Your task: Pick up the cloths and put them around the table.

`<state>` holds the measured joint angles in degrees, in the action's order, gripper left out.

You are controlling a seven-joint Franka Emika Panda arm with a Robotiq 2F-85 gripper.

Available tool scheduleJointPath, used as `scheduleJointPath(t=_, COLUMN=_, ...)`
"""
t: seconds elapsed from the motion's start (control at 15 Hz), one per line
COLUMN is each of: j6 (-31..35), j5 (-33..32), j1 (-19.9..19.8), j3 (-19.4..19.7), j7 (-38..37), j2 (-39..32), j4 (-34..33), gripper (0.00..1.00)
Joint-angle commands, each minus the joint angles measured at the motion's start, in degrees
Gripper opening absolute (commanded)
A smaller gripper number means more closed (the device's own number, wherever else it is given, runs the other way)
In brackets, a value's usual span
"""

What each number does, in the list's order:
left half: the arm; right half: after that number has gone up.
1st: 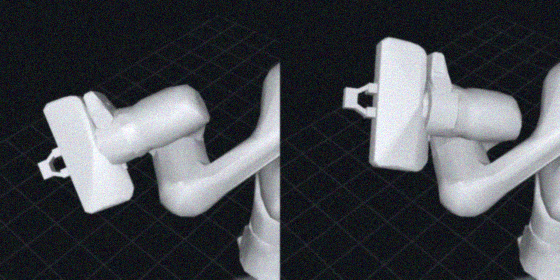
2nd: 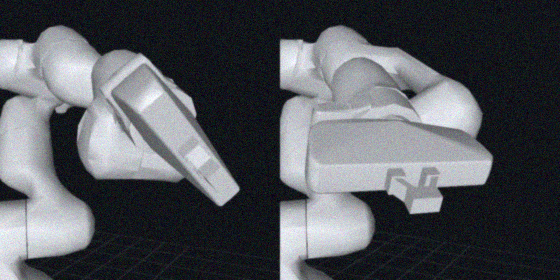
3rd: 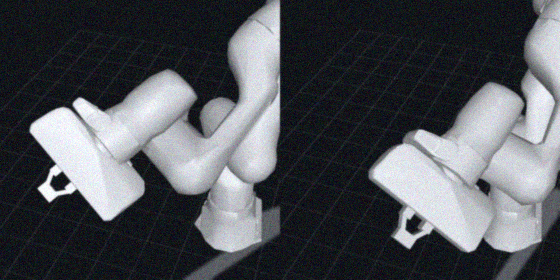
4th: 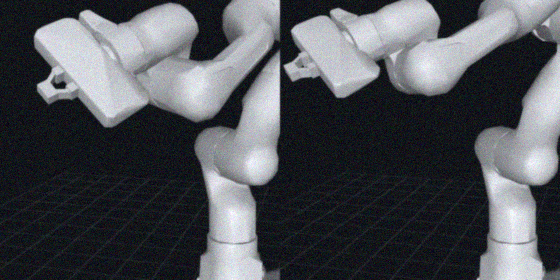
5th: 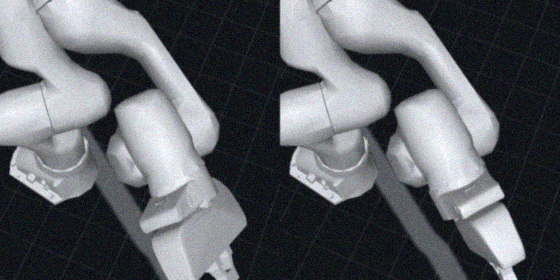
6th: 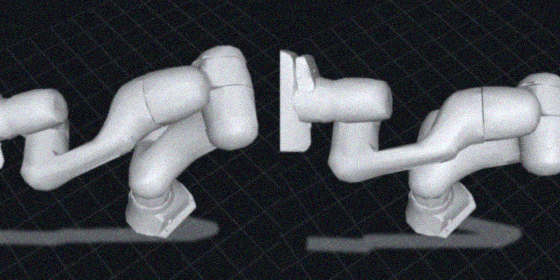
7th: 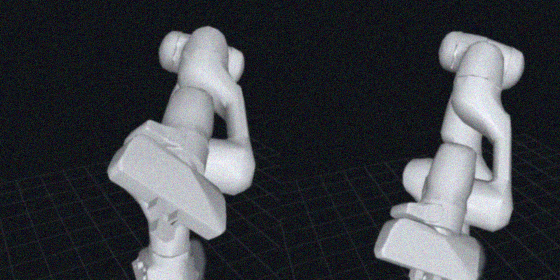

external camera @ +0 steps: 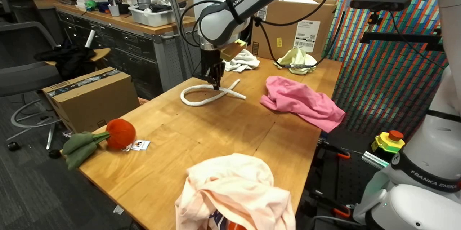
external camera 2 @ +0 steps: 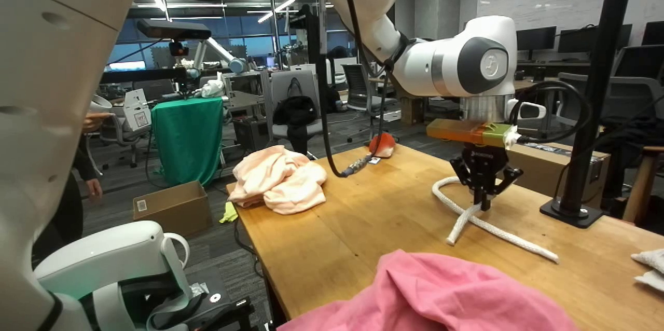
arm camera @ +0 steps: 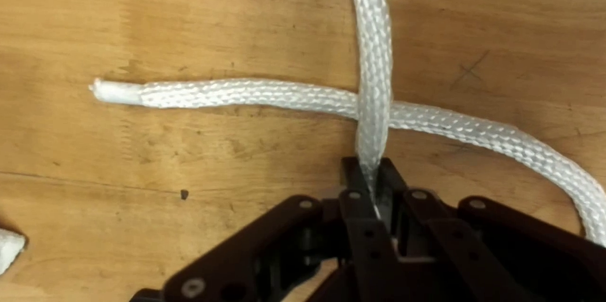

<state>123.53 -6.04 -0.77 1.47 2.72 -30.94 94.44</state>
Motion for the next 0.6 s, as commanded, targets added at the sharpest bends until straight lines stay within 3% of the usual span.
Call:
scheduleJointPath(t=0.0, j6=0.09, j5=0.72, j1=0.18, j3=-0.13, j7=-1.39, j2=-1.54, j4=-2.38, gripper=0.44)
scheduleJointPath(t=0.27, j6=-1.94, j5=0.95, j1=0.55, j3=-0.58, j7=-1.57, j2=-0.96, j4=-2.30, gripper=0.73)
scheduleJointPath(t=0.53, j6=-10.91, j5=2.18, j1=1.22, j3=-1.81, j7=-0.81, j2=1.46, j4=-3.07, gripper=0.99)
